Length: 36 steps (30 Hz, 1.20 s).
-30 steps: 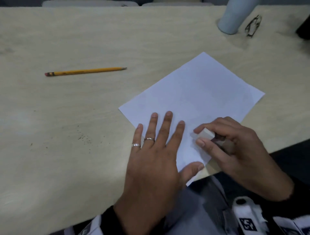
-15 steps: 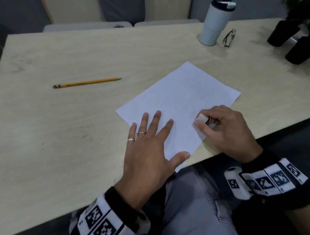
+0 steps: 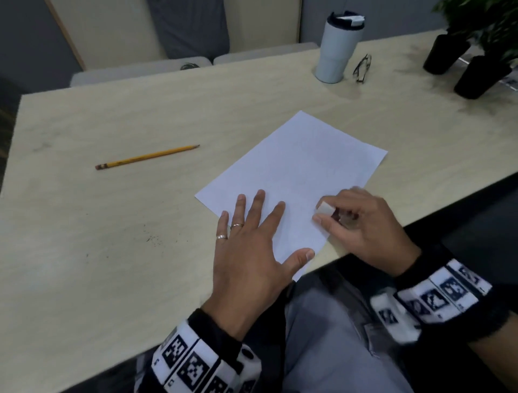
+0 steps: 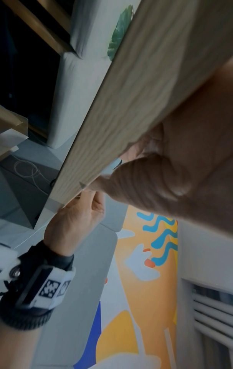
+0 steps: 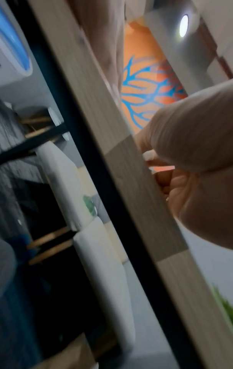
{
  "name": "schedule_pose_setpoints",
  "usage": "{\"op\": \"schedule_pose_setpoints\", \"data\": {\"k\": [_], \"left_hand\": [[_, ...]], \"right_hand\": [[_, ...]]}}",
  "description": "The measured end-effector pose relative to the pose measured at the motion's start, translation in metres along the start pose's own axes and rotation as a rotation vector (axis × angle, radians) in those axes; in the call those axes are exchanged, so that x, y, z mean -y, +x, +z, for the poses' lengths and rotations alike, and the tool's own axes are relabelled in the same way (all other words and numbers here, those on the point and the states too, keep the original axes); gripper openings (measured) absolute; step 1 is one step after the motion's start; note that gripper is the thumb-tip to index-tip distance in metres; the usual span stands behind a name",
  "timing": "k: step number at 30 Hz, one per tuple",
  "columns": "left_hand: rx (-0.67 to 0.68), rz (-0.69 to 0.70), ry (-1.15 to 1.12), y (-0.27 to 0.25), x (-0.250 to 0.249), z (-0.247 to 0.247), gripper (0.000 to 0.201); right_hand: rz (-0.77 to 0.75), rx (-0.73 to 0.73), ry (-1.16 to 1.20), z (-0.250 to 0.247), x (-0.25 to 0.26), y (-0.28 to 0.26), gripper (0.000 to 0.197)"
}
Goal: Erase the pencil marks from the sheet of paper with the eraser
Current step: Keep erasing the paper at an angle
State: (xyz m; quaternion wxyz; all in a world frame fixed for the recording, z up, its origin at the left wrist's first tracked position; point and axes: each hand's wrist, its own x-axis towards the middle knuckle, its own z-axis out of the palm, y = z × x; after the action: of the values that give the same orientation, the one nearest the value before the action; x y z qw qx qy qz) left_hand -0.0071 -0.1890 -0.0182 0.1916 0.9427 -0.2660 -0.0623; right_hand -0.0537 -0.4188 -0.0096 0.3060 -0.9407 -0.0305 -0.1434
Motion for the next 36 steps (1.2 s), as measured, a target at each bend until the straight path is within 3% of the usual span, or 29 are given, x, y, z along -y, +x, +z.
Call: {"op": "schedule_pose_setpoints", "data": {"k": [3,7,11,15,17,21,26,29,31,36], "left_hand": [[-0.004,-0.003,0.021,-0.001,0.0,0.0,0.096],[0.005,0.002,0.017,0.0,0.0,-0.002,0.094],[0.006,0.014,0.026,-0.001,0.0,-0.002,0.094],[0.003,0.006,0.017,-0.001,-0.002,-0.005,0.093],[0.004,0.005,0.012,-0.001,-0.002,-0.006,0.092],[0.021,-0.001,0.02,-0.001,-0.003,-0.007,0.093],[0.035,-0.008,0.034,0.001,-0.002,-0.006,0.094],[0.026,-0.007,0.029,0.0,-0.003,-0.006,0.094],[0.025,-0.003,0.025,-0.001,-0.002,-0.006,0.094],[0.029,-0.001,-0.006,0.0,-0.002,-0.006,0.094]], "right_hand": [[0.053,-0.091,-0.054,-0.007,-0.012,0.009,0.015],[-0.023,0.016,0.0,-0.002,0.005,-0.005,0.008],[0.073,-0.076,-0.065,-0.017,-0.024,0.011,0.007],[0.022,-0.01,0.062,-0.01,-0.012,0.004,0.006],[0.002,0.019,-0.007,-0.01,-0.015,0.004,0.006],[0.063,-0.068,-0.084,-0.022,-0.025,0.017,0.011],[-0.032,0.119,0.021,-0.009,0.002,-0.002,0.011],[0.023,0.067,-0.09,-0.024,-0.018,0.014,0.015],[0.042,0.044,-0.043,-0.021,-0.014,0.012,0.014],[0.019,0.123,-0.019,-0.015,-0.007,0.005,0.011]]}}
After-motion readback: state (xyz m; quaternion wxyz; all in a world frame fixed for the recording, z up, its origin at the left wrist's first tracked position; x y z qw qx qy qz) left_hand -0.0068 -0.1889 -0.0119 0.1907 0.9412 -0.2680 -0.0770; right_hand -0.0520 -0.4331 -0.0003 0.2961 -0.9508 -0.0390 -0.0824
